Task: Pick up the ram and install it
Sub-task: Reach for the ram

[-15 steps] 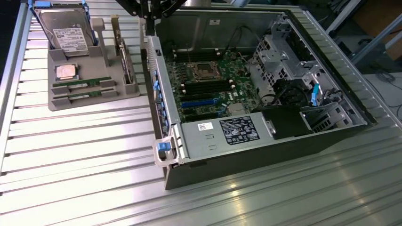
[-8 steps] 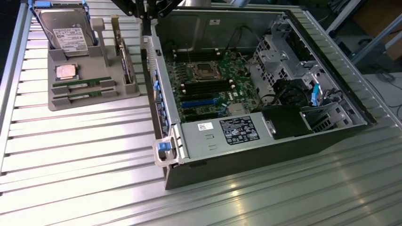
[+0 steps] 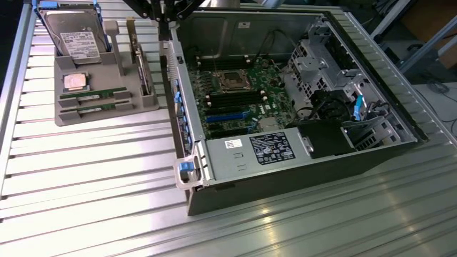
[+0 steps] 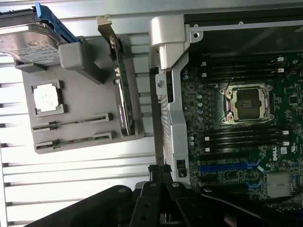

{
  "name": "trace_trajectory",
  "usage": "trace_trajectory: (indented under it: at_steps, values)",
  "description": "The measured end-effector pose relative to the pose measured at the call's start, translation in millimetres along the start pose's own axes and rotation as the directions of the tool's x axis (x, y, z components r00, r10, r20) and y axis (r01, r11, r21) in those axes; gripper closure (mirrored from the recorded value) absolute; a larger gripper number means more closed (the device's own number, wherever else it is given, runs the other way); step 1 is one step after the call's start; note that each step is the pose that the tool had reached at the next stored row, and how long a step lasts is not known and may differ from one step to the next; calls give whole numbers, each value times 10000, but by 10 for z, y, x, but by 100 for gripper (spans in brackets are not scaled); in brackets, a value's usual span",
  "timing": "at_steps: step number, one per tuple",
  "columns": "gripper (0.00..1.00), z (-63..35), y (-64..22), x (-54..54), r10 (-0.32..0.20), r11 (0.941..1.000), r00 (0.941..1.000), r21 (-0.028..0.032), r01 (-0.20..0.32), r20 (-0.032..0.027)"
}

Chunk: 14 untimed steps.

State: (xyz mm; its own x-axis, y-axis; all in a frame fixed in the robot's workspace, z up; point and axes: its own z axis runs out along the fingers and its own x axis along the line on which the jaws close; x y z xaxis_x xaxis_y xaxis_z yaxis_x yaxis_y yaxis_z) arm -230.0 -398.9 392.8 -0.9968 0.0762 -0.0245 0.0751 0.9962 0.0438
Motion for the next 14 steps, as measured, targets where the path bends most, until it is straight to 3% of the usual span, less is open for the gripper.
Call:
trace_trajectory:
  at_steps: [6,14]
  values:
    - [89,-1,-2,24,1,10000,10000,6,-1,0]
    - [89,-4,-11,142,0,10000,10000,8,0,1]
